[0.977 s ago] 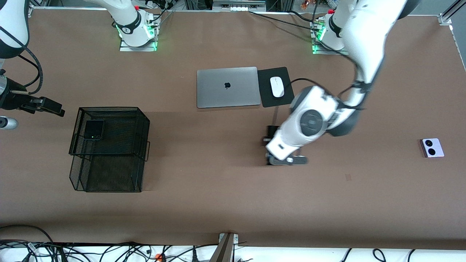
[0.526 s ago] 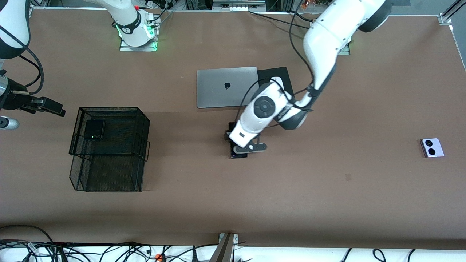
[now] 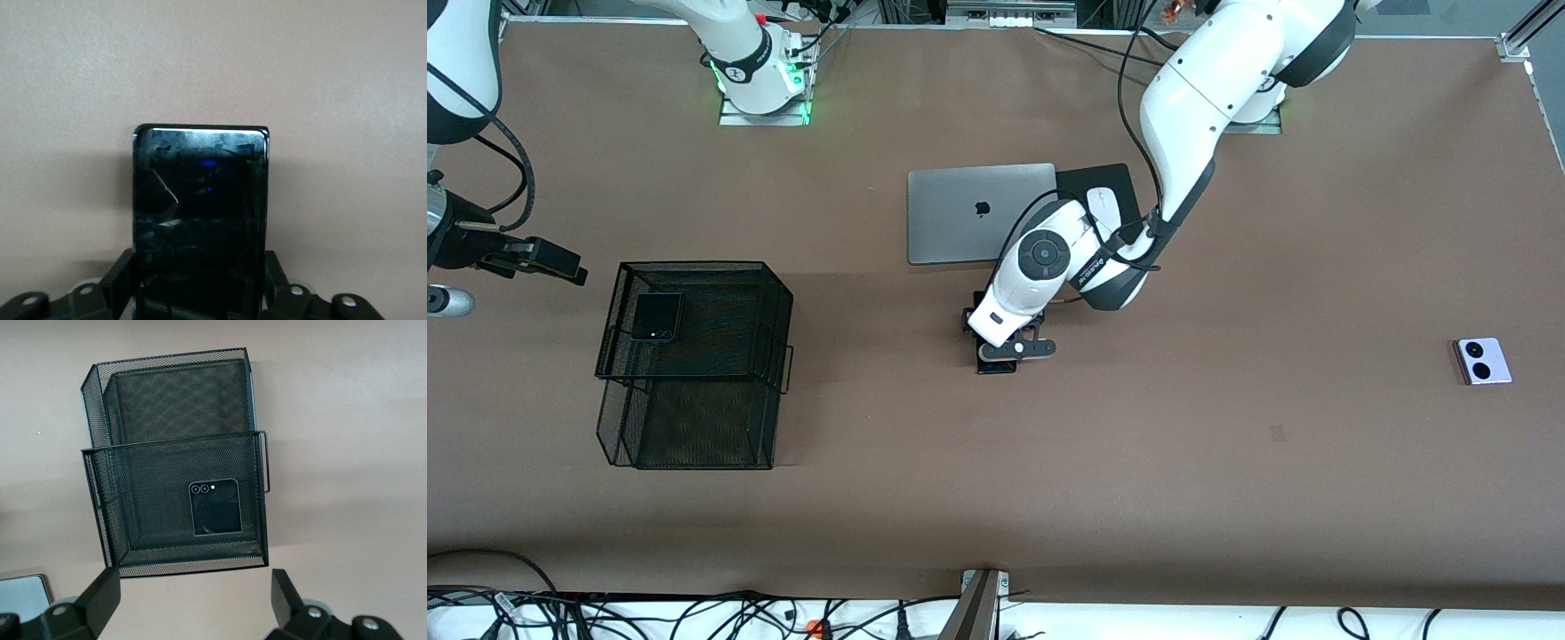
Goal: Place phones with both arms
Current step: 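Set the tall phone down beside the laptop and open the left gripper, then grasp the tall phone with the right gripper while the left gripper grasps the white phone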
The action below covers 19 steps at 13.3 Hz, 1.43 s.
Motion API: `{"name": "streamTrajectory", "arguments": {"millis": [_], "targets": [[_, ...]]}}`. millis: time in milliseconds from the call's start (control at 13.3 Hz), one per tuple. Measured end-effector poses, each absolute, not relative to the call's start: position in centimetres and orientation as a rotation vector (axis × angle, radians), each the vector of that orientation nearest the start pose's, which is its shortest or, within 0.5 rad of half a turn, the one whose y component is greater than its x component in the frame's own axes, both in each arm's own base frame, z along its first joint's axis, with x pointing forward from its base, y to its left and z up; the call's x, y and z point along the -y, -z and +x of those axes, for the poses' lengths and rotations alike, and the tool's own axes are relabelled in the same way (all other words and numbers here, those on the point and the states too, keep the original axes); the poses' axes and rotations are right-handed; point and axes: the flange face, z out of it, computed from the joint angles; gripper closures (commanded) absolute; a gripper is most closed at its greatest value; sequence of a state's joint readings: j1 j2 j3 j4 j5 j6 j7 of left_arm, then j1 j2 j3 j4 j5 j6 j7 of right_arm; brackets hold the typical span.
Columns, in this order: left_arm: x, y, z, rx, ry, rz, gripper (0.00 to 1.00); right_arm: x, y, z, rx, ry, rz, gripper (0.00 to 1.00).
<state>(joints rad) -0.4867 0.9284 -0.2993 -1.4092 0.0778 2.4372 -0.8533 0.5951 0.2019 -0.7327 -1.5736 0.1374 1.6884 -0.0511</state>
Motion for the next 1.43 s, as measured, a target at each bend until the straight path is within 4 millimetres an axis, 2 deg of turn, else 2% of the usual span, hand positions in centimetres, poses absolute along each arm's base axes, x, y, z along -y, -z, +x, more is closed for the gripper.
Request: {"name": "streamTrajectory", "arguments": {"millis": [225,376,451,601,752,977,1127,1203,1278,1428], "targets": [[48.7,-17.4,55.8,0.247,-0.051,-3.354,0.0,3.6,-54.2,60.6,-0.152,-0.056,-3.133,0.0],[47.9,-18.6,56.6,0.256,-0.079,-3.323,0.0,3.5,-54.2,60.6,-0.15,-0.058,-3.133,0.0],[46.7,-20.2,57.5,0.258,-0.118,-3.283,0.0,3.3,-54.0,60.6,-0.145,-0.061,-3.134,0.0],[42.1,-25.4,59.5,0.188,-0.214,-3.174,0.0,2.1,-53.6,60.9,-0.118,-0.069,-3.139,0.0],[35.2,-30.3,61.9,0.172,-0.284,-3.077,0.0,-0.9,-52.4,61.4,-0.055,-0.08,-3.139,0.0],[25.1,-34.5,64.9,0.265,-0.297,-2.971,0.0,-9.2,-49.1,62.6,0.076,-0.071,-3.104,0.0],[17.9,-37.4,66.2,0.243,-0.308,-2.927,0.0,-16.0,-46.3,62.8,0.178,-0.049,-3.091,0.0],[13.2,-38.7,67.0,0.211,-0.315,-2.927,0.0,-19.8,-44.7,62.6,0.196,-0.04,-3.086,0.0],[7.7,-39.8,67.7,0.17,-0.321,-2.942,0.0,-24.0,-43.0,62.1,0.192,-0.024,-3.088,0.0],[-2.2,-41.2,67.9,0.129,-0.33,-2.964,0.0,-32.0,-40.2,60.7,0.131,0.015,-3.082,0.0]]}}
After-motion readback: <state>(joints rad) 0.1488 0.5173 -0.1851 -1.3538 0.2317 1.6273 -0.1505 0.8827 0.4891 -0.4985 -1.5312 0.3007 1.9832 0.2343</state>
